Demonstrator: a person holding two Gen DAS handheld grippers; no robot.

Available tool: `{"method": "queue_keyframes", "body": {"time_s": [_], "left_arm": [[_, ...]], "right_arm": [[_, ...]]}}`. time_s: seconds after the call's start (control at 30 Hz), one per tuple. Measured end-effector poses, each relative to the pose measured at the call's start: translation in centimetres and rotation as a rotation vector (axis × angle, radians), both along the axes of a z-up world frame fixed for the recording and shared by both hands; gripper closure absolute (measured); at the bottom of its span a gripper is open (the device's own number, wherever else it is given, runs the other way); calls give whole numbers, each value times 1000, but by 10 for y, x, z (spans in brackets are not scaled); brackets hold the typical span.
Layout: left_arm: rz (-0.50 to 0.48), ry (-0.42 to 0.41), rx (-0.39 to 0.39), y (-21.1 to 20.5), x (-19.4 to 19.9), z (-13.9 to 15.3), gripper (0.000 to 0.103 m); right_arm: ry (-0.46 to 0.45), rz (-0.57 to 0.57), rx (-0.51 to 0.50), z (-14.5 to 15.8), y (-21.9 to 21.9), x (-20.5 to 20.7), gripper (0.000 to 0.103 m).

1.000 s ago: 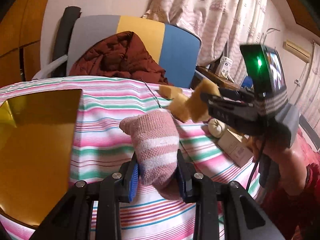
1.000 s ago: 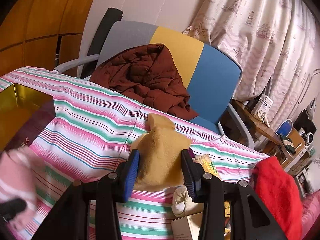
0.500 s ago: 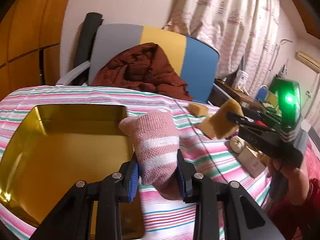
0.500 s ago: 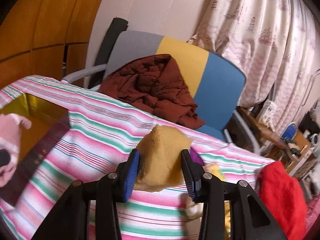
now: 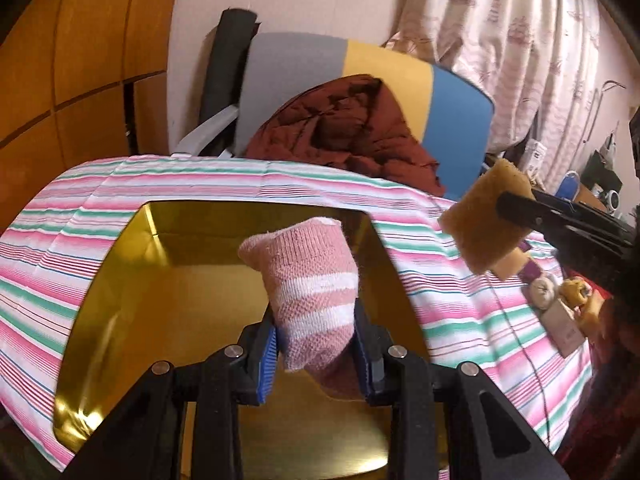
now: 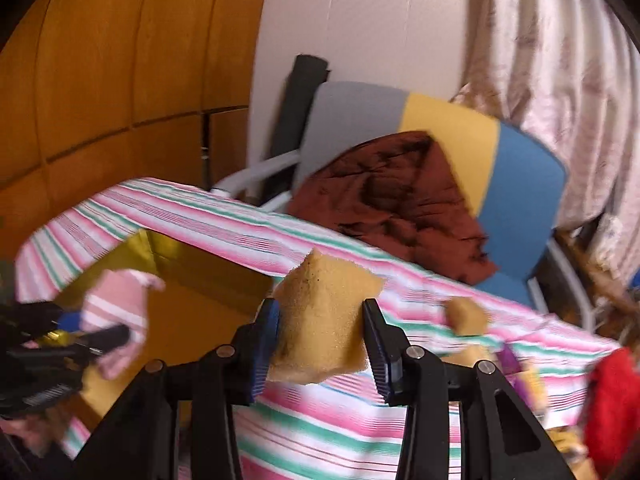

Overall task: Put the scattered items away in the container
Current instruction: 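Carry the sock and sponge in both grippers over the gold tray, then open both grippers to drop the sock and sponge into the tray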

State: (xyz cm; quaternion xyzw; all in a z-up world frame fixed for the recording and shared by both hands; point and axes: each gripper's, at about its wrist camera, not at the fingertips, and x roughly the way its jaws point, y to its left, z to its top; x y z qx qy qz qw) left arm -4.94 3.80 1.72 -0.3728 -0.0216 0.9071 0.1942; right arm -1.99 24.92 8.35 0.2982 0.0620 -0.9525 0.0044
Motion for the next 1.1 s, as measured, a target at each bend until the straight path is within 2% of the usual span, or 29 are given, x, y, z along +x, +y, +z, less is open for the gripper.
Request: {"method": "queue_keyframes", "body": {"time_s": [0.3,0.6,0.8,0.9,0.93,1.0,1.1], "left_arm": [[48,-82,-31,-42,-38,-13,71],[90,-141,-73,-67,-78,-21,71],[120,-156,-127,-72,-100,-24,69],[156,-199,-113,-76,-109,-28,62],[173,-221,-101,-79,-111,-31,61],[190,-250,-55,-87,-111,-34,60],[209,-256,-4,-96,-106,-34,55]], "right_arm": [[-200,94,-171,-29,-52,-55,60],[-355,57,-330,-66,-68,-96,60],[-391,9,-430,-74,-76,-121,60],[-394,-5,-543,-78,-78,-135,55],[-388,-4,-578,-80,-80,-138,39],[-379,-8,-648,-82,-82,-143,19],[-349,22,-655,-79,-86,-139,19]]}}
